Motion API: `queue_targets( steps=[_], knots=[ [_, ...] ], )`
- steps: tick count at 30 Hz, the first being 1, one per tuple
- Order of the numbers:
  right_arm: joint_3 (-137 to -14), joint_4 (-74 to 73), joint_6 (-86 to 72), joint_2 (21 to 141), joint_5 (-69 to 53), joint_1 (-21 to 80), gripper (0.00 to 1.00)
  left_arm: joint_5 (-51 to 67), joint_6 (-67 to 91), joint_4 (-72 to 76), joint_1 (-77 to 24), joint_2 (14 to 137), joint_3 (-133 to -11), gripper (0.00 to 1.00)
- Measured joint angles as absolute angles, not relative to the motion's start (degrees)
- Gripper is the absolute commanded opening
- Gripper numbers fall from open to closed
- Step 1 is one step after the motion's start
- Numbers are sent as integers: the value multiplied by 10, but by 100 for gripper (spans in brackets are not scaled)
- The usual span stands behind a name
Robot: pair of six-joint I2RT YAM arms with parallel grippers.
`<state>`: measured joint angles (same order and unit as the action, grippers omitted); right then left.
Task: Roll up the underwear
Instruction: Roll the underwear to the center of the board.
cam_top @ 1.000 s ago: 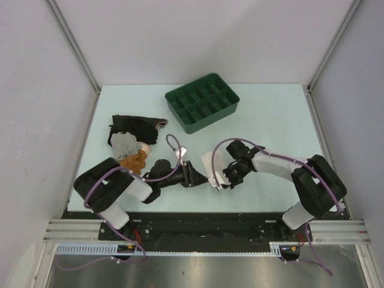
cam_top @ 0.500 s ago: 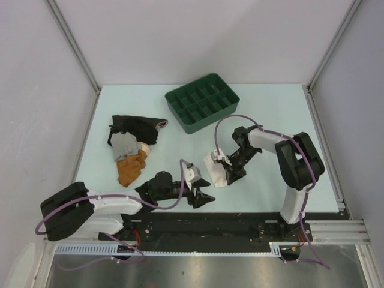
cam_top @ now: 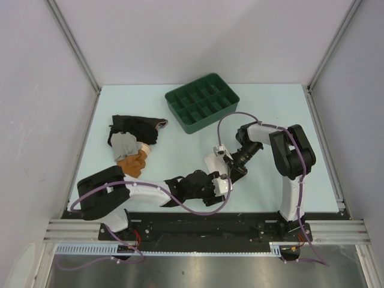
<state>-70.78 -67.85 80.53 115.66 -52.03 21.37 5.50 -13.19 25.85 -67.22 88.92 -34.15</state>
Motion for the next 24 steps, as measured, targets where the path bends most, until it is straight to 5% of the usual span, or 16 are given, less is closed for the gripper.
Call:
queue_targets(
  steps=[14, 20, 24],
  knots=[
    [-721, -708, 806, 1182, -532, 201, 3, -20, -172, 225, -680, 974, -407, 59],
    [-726, -714, 806, 1188, -535, 198, 3, -21, -177, 212, -680, 999, -430, 35],
    [-728, -719, 806, 1191, -535, 195, 3, -24, -180, 188, -680, 1015, -456, 9]
  ],
)
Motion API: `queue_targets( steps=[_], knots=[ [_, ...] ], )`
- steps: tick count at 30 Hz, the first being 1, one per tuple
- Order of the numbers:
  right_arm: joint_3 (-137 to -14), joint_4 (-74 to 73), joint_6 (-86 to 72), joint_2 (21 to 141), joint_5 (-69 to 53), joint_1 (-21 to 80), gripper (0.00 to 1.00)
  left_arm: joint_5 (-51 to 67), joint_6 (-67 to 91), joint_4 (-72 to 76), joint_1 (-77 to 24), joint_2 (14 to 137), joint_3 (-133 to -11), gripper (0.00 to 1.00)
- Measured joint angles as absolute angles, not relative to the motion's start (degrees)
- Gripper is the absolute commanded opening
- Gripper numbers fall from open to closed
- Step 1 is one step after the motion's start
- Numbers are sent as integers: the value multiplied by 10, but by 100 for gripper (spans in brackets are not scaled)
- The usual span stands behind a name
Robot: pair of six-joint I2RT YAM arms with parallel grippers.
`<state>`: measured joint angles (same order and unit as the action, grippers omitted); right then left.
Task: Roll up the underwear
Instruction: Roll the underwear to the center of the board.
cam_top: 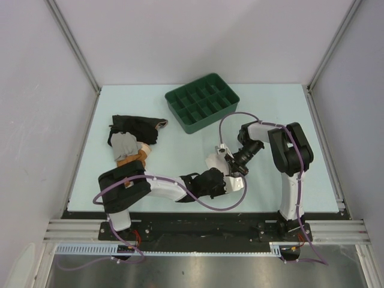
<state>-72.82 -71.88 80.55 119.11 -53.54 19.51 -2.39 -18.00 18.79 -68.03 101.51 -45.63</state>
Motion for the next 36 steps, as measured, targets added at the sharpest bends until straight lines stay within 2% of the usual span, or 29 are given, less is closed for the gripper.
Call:
queue_targets(
  steps=[3, 5, 9, 12, 19, 26, 32, 36],
  knots=[
    [-729, -723, 806, 1195, -537, 193, 6, -25, -178, 170, -680, 1020, -469, 0],
    [-729, -726, 807, 1196, -538, 192, 11, -22, -173, 148, -676, 1022, -482, 0],
    [-729, -735, 811, 1196, -547, 184, 31, 17, -150, 132, -657, 1022, -490, 0],
    [-729, -733, 812, 1187, -554, 167, 39, 74, -124, 125, -628, 1022, -493, 0],
    [-729, -708, 826, 1081, -557, 95, 43, 241, -58, 36, -544, 1040, -546, 0],
    [-690, -717, 974, 950, -558, 88, 50, 394, 6, -15, -479, 1108, -610, 0],
    [-575, -643, 1049, 859, -522, 175, 59, 484, 64, 17, -442, 1144, -612, 0],
    [-496, -528, 1033, 821, -464, 258, 59, 513, 91, 37, -429, 1157, -611, 0]
  ],
)
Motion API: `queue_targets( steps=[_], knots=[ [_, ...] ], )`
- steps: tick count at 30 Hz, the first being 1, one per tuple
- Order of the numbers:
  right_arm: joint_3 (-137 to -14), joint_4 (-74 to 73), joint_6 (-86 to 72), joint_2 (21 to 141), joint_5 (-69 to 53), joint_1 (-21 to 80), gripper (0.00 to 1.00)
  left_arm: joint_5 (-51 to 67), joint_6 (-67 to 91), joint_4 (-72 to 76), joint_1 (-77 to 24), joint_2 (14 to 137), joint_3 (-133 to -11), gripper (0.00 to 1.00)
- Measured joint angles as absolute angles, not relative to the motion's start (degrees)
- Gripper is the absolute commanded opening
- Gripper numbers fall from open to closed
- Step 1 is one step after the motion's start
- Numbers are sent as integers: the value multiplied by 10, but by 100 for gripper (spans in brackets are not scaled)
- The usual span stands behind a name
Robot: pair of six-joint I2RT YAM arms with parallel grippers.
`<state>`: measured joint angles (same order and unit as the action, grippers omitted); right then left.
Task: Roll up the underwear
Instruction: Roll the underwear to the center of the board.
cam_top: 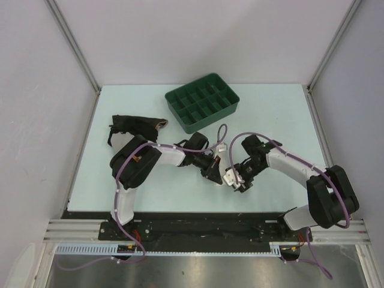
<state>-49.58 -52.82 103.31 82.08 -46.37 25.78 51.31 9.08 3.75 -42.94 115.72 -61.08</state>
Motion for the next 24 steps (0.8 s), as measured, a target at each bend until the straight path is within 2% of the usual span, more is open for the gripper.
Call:
queue_targets(
  steps=[8, 11, 14, 16, 21, 24],
  knots=[
    [-444, -369, 1005, 830, -368, 314, 57, 543, 129, 75, -417, 1171, -602, 0],
    [-426, -329, 995, 843, -342, 323, 51, 544, 141, 91, -416, 1171, -595, 4],
    [-424, -301, 985, 851, -332, 331, 38, 543, 156, 110, -414, 1171, -587, 13],
    [-425, -288, 979, 858, -328, 335, 26, 542, 170, 129, -413, 1169, -577, 25],
    [-427, -266, 958, 870, -321, 340, 15, 510, 217, 202, -410, 1130, -516, 48],
    [-435, -273, 949, 876, -324, 338, 11, 468, 234, 250, -402, 1070, -449, 54]
  ],
)
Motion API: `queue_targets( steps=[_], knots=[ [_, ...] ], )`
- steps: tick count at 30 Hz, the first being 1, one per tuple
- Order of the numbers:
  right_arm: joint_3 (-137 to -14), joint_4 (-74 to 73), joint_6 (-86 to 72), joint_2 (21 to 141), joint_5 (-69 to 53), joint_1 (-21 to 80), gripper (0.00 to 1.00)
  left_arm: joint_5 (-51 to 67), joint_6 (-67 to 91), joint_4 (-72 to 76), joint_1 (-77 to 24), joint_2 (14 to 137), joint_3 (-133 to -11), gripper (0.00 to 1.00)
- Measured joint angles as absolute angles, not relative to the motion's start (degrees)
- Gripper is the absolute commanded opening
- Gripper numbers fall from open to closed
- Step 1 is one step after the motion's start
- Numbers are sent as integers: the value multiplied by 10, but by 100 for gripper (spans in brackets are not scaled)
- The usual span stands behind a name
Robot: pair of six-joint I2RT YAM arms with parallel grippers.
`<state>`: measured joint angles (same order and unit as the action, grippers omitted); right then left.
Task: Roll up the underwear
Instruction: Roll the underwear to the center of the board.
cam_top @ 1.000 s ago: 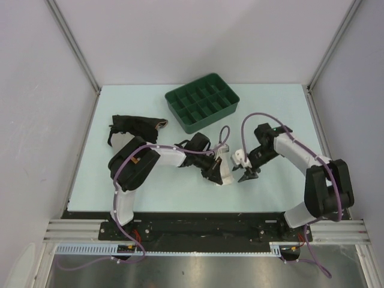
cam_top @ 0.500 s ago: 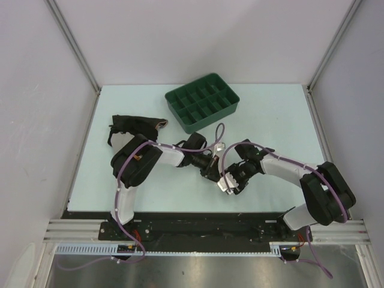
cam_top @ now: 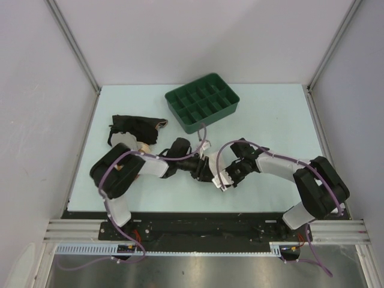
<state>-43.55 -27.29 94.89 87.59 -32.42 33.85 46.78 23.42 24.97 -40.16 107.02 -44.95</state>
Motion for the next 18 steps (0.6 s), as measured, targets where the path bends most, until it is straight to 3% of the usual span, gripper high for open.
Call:
queue_targets(
  steps=[10, 18],
  knots=[
    [-538, -452, 922, 948, -388, 295, 9, 345, 199, 377, -396, 795, -228, 62],
    [-631, -596, 901, 1038, -451, 278, 7, 281, 88, 419, -509, 681, -127, 65]
  ],
)
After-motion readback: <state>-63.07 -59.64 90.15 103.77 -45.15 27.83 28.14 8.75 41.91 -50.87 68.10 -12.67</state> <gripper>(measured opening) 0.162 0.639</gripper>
